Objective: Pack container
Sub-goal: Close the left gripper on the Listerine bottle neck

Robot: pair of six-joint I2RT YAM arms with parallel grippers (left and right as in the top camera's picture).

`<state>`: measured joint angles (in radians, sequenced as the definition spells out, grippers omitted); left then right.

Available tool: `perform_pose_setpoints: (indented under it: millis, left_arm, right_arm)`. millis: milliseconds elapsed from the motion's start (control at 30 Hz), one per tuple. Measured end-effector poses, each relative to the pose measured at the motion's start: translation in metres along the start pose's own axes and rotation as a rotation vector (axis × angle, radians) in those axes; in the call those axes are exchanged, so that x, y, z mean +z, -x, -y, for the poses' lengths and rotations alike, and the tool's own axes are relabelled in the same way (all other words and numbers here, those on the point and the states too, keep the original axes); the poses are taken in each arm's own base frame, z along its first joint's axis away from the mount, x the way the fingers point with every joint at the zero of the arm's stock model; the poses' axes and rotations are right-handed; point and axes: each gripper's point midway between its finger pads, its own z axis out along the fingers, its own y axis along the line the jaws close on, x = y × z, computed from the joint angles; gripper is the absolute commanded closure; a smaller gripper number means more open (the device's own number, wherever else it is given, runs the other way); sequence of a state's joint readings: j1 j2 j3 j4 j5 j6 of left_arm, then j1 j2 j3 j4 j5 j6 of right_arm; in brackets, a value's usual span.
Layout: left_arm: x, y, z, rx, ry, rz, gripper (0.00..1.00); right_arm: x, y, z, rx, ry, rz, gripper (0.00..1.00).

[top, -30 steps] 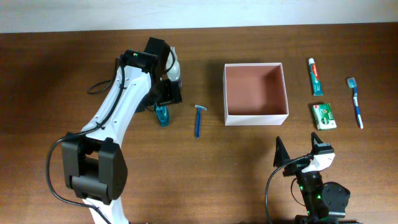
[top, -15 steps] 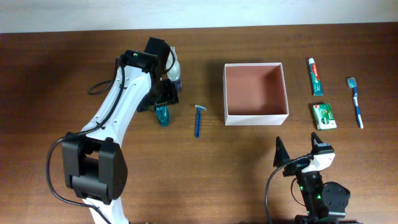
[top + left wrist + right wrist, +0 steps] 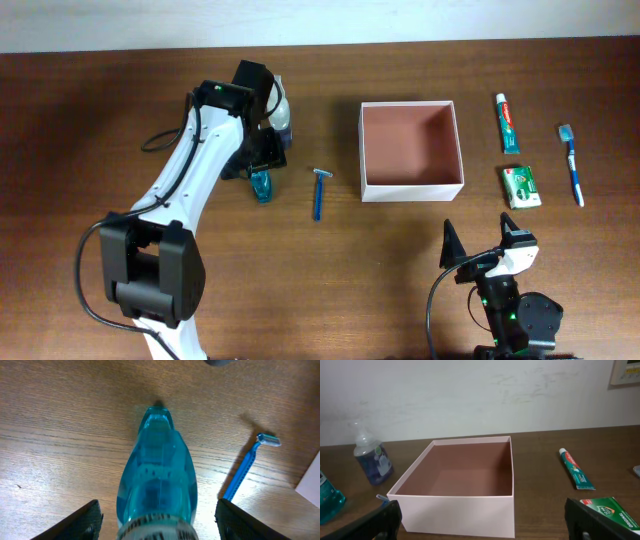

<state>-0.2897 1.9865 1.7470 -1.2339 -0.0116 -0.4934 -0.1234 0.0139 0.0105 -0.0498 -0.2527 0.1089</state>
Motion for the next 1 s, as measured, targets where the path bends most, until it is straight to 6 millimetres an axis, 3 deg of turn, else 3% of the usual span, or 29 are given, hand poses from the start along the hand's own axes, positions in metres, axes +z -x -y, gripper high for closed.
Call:
perform_pose_setpoints:
  millis: [133,700,800,1000]
  left_arm:
    - [0.012,0.000,0.000,0.003,0.016,-0.025,0.25]
    - [0.012,0.001,0.001,0.030,0.013,-0.024,0.24]
    - [0.012,0.001,0.001,0.034,0.011,-0.023,0.01]
    - [0.012,0.003,0.002,0.038,0.007,-0.015,0.01]
  right_arm:
    - [0.000,0.000,0.000,0.000,0.000,0.000,0.01]
    - [0.000,0.000,0.000,-0.001,0.000,0.000,0.01]
    - [0.000,0.000,0.000,0.000,0.000,0.000,0.01]
    - [0.000,0.000,0.000,-0.001,0.000,0.000,0.01]
